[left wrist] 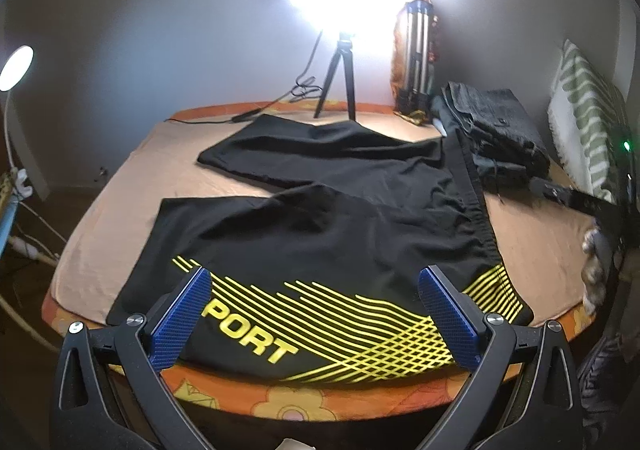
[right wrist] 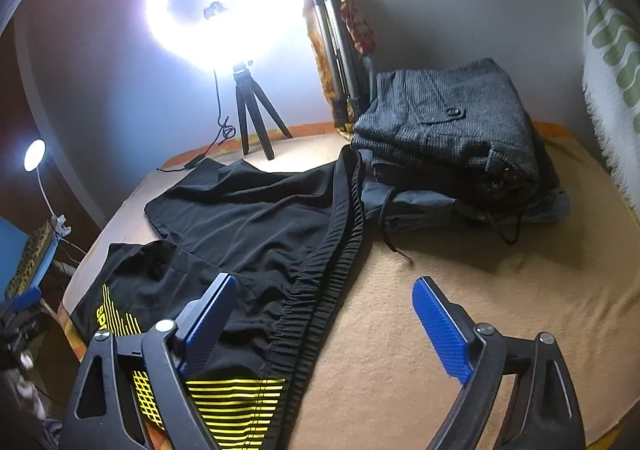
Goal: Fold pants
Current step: 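Move the right tool to the pants waistband and close on it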
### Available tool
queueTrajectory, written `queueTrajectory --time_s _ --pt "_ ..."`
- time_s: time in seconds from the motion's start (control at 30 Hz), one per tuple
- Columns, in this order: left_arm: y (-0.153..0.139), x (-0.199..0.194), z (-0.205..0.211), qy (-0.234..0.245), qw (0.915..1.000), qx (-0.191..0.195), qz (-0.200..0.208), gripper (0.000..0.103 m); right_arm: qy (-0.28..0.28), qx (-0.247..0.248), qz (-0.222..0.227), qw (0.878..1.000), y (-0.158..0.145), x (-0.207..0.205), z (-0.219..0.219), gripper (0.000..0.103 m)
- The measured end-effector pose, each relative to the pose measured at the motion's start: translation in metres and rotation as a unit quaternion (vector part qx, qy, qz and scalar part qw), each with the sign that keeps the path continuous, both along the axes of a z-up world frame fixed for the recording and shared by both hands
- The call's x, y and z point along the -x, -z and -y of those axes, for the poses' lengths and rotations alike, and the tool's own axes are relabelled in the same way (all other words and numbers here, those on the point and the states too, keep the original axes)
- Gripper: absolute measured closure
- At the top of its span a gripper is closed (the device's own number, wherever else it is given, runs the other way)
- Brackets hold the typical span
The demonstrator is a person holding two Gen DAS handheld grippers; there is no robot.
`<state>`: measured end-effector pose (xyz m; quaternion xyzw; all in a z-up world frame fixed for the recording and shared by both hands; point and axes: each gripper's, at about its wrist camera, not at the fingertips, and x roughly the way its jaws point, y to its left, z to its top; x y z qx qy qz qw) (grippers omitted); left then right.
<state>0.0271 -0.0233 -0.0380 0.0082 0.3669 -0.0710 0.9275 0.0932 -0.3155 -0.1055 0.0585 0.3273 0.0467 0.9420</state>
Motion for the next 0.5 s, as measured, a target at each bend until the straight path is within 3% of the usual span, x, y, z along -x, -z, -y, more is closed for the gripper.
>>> queueTrajectory --time_s 0.27,0.5 --pt "0.007 -0.008 -0.004 0.004 0.9995 0.021 -0.022 0.005 -0.006 -0.023 0.002 1.0 -0.006 -0.016 0.003 0.015" --pt "0.005 -0.023 -0.011 -0.005 0.9989 0.036 -0.029 0.007 -0.027 0.006 0.019 0.999 -0.032 -0.041 0.003 0.016"
